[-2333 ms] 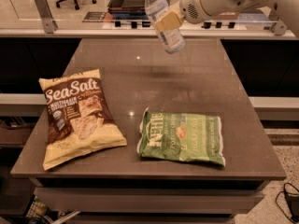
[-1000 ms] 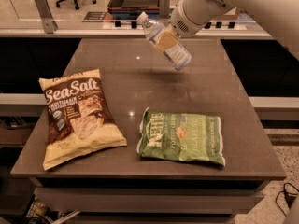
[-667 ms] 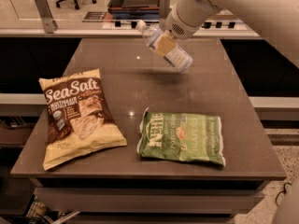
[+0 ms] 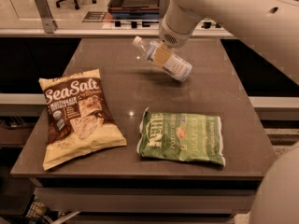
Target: Knock blue plastic bottle over
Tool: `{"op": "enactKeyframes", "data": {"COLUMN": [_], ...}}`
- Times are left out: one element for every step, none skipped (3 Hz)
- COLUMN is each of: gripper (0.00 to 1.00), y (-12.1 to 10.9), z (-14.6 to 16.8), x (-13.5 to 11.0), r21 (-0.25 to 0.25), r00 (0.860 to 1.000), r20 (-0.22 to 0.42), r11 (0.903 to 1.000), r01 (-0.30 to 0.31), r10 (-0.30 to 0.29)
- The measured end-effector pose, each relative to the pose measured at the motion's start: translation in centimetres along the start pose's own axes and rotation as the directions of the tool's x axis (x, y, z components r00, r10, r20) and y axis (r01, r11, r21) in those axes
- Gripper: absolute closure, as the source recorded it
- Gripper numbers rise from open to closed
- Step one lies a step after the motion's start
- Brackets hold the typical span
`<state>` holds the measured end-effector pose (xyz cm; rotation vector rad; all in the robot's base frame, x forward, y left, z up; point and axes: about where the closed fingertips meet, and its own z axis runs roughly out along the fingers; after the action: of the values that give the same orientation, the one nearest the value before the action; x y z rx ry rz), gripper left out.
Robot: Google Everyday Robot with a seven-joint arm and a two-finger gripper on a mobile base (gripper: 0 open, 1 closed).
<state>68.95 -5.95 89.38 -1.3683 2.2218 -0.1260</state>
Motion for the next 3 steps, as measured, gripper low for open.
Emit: {"op": "enactKeyframes", "data": {"gripper": [1.00, 1.00, 0.82], "y": [1.2, 2.5, 2.6], "z": [1.6, 3.9, 4.0], "x": [-0.3, -1.4, -1.4], "r21": [-0.041, -0.099, -0.102], "r00": [0.999, 0.997, 0.996], "r20": [-0.022, -0.028, -0.030], "r11": [0.9988, 0.9925, 0.9919], "r01": [0.026, 0.072, 0.075], "r10": [-0.027, -0.075, -0.078]}}
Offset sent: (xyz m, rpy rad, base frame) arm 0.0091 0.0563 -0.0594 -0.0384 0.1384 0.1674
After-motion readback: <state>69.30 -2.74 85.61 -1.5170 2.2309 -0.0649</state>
